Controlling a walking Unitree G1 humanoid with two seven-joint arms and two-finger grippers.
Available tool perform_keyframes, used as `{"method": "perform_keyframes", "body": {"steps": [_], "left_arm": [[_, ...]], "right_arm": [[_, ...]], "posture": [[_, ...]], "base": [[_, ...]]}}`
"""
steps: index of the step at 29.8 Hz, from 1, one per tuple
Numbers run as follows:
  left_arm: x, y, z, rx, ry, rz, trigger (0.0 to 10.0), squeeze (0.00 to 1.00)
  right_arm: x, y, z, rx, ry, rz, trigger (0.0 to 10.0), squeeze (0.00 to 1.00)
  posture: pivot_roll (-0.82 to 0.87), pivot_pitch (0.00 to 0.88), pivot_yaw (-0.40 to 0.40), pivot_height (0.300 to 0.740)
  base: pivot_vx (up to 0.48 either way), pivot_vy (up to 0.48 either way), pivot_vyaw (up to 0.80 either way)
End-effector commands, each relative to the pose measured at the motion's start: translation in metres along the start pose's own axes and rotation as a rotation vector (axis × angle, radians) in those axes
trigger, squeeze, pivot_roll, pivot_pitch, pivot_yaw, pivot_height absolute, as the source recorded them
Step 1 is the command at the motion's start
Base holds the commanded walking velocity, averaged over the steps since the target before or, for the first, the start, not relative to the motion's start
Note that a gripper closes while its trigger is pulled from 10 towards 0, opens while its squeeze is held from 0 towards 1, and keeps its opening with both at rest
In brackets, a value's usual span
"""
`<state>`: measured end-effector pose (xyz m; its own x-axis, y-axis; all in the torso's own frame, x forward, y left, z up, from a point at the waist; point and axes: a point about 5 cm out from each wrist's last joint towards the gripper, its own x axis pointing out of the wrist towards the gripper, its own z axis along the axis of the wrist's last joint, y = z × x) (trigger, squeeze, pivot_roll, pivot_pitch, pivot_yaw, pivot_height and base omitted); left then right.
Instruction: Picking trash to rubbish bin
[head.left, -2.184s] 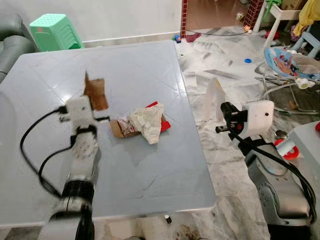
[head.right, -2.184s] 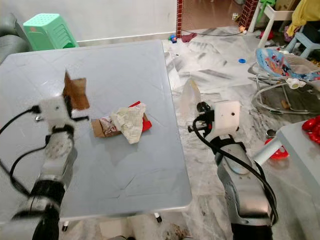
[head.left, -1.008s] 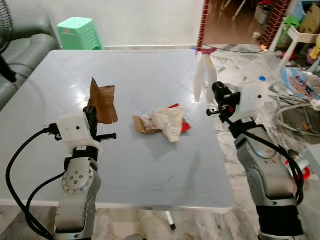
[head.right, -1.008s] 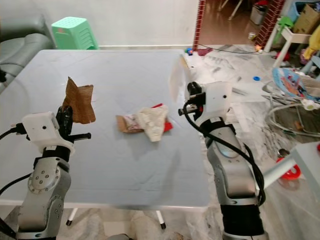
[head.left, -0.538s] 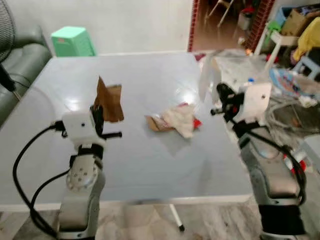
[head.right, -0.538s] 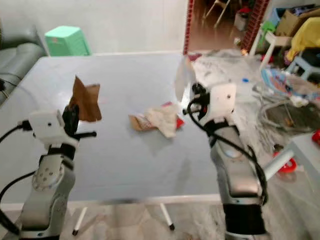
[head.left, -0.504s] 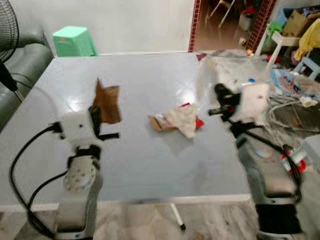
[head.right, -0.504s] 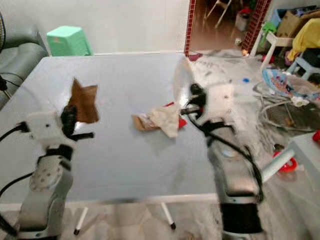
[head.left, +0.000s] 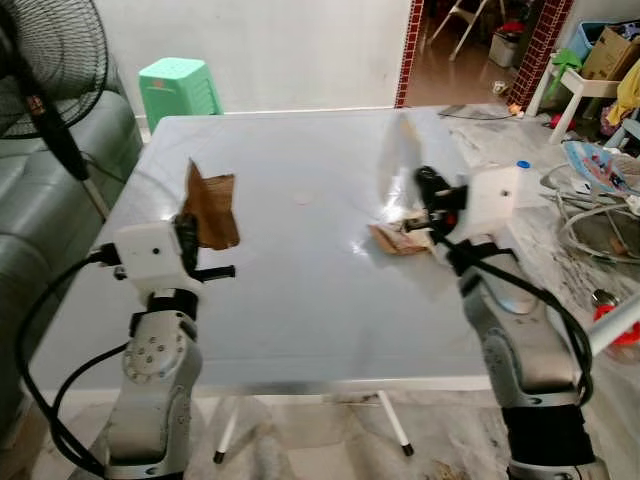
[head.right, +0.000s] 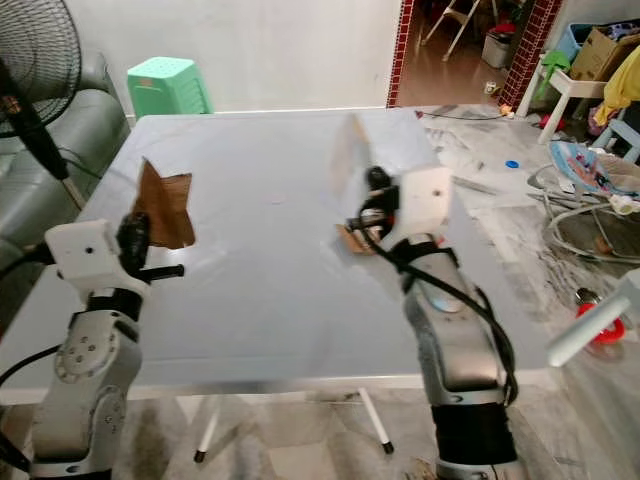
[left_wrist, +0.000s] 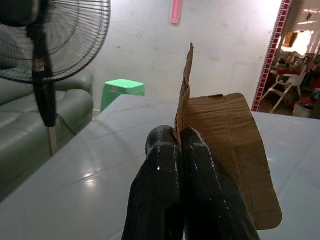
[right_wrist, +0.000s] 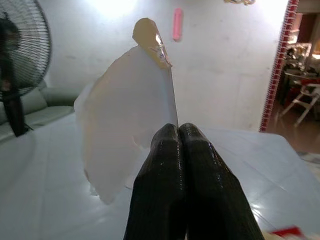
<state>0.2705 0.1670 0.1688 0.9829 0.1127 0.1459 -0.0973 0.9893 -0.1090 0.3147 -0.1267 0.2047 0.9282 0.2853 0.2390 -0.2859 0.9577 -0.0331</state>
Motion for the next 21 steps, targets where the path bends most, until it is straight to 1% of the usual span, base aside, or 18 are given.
{"method": "perform_keyframes", "body": {"steps": [1,9,10,21], "left_arm": [[0.0005,-0.0117,0.0050,-0.020,-0.011,-0.040,0.0,0.00],[0.0026,-0.0144,0.0084,-0.032,-0.015,-0.053,0.2,0.00],[0.0026,-0.0146,0.0085,-0.032,-0.015,-0.055,0.0,0.00],[0.0038,-0.0191,0.0100,-0.042,-0.014,-0.074,0.0,0.00]], "right_arm": [[-0.0025,-0.0096,0.0006,-0.018,0.002,-0.036,0.0,0.00],[-0.0022,-0.0090,0.0003,-0.017,0.004,-0.040,0.0,0.00],[-0.0023,-0.0091,-0.0001,-0.016,0.005,-0.041,0.0,0.00],[-0.0015,-0.0086,-0.0007,-0.014,0.007,-0.043,0.0,0.00]], "posture": [[0.03,0.014,0.000,0.740],[0.03,0.017,0.002,0.740],[0.03,0.017,0.002,0.740],[0.03,0.020,0.004,0.740]], "base": [[0.000,0.000,0.00],[0.000,0.000,0.00],[0.000,0.000,0.00],[0.000,0.000,0.00]]}}
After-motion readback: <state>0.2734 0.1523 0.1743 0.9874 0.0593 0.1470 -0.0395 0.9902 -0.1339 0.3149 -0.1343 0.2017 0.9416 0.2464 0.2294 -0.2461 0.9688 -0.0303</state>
